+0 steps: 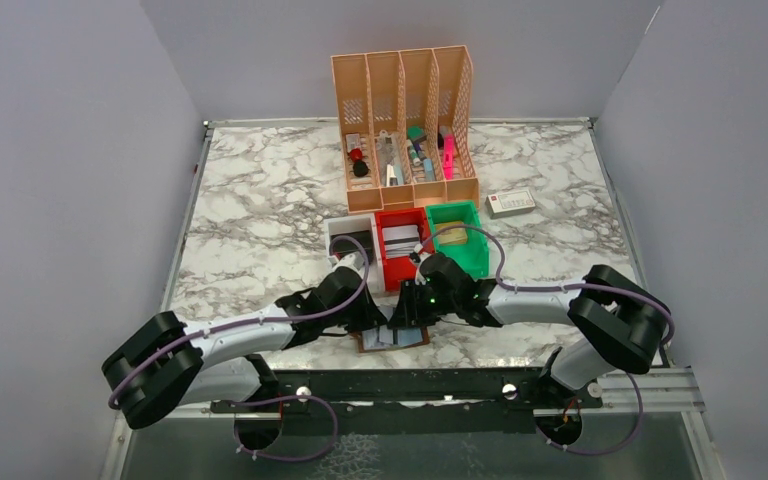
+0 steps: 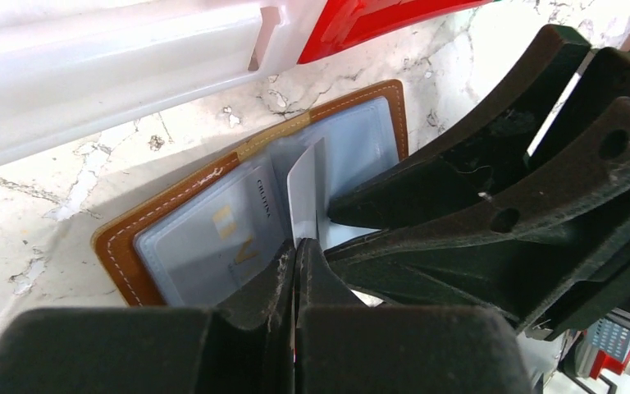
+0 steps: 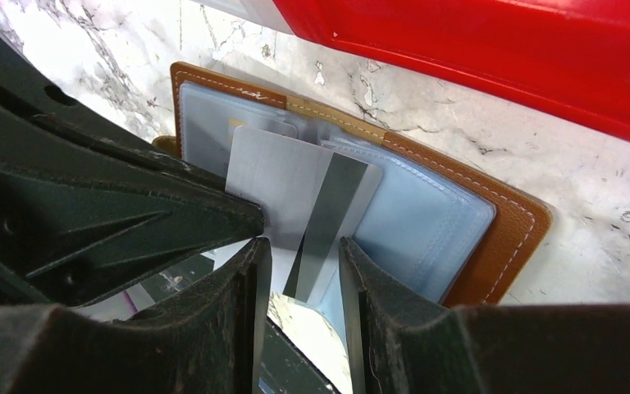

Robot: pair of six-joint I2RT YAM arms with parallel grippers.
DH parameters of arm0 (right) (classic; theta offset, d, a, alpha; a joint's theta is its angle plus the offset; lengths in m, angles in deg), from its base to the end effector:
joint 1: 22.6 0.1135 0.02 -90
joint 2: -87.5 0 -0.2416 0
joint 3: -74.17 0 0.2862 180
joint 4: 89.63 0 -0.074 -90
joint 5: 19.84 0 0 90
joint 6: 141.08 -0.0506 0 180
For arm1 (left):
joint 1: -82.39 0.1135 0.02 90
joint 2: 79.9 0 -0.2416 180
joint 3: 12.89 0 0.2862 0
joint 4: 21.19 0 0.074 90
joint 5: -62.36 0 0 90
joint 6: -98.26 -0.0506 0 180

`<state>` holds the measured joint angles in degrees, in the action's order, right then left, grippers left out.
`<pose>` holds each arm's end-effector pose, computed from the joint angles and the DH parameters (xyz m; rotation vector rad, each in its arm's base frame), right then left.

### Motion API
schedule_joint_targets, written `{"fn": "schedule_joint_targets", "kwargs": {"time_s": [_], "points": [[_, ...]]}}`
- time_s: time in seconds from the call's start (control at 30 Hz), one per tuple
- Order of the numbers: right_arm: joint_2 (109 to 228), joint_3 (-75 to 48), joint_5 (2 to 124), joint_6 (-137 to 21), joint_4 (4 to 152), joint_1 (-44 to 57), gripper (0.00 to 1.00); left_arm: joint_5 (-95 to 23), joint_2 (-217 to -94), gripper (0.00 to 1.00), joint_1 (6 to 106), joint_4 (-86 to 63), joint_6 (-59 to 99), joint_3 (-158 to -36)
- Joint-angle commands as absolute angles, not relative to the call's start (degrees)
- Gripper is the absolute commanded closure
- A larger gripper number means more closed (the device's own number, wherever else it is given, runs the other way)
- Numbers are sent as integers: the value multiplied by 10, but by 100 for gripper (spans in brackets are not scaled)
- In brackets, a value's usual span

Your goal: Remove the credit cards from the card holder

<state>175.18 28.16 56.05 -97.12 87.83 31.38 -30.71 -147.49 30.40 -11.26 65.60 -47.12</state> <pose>0.1736 0.2598 0.0788 -0.3168 2.5942 1.0520 0.1565 -0.2046 0.0941 -0.0896 2.5515 -0.9389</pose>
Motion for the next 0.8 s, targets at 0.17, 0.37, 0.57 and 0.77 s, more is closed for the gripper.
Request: {"fn": "schedule_joint_targets", "kwargs": {"time_s": [0.17, 0.37, 0.57, 0.77], "points": [[1743, 286, 623, -978, 828, 320, 58, -264, -1421, 100, 296, -37, 636, -484], [1706, 292, 637, -978, 827, 320, 58, -226, -1374, 100, 297, 17, 635, -478], [1670, 288, 617, -973, 840, 320, 57, -213, -1338, 100, 297, 40, 636, -479], [1643, 288, 616, -979, 848, 320, 56, -195, -1298, 100, 297, 59, 634, -485]]}}
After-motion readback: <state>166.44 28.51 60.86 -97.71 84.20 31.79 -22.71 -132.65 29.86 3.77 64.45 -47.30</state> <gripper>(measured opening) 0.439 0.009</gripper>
